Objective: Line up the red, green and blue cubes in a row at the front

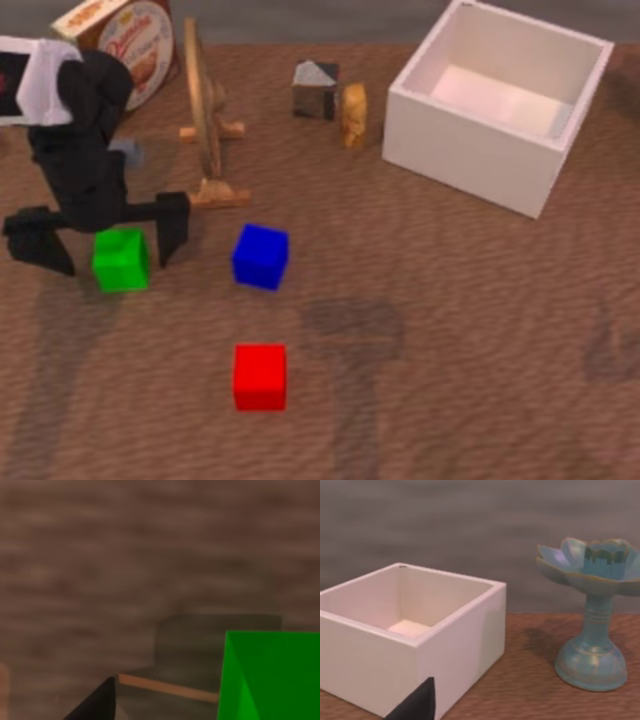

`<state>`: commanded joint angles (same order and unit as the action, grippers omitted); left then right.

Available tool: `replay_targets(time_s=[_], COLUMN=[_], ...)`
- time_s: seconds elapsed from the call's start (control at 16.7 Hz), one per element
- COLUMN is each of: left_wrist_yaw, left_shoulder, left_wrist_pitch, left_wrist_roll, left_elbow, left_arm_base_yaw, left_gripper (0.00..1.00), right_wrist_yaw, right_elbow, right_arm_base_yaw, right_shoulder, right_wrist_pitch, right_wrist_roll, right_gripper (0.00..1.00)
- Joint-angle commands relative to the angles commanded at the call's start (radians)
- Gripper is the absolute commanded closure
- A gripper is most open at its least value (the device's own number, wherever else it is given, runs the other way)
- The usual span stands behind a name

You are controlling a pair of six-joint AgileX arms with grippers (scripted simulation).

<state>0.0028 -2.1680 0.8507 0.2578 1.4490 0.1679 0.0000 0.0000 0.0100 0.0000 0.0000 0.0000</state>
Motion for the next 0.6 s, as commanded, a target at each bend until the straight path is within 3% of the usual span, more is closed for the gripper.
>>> replay_targets(time_s=[0.24, 0.6], left_wrist_yaw=[0.000, 0.000], left_shoulder=[-0.004, -0.004], left_wrist_pitch=[-0.009, -0.009], left_wrist_roll=[0.000, 0.000], left_elbow=[-0.007, -0.007], left_arm_base_yaw=[0.000, 0.000], left_gripper=[0.00, 0.45], right_wrist_yaw=[0.000, 0.000], right_elbow=[0.000, 0.000], right_arm_base_yaw=[0.000, 0.000], right_shoulder=[0.000, 0.000], right_wrist_pitch=[0.000, 0.000], right_wrist_roll=[0.000, 0.000], right_gripper=[0.00, 0.00])
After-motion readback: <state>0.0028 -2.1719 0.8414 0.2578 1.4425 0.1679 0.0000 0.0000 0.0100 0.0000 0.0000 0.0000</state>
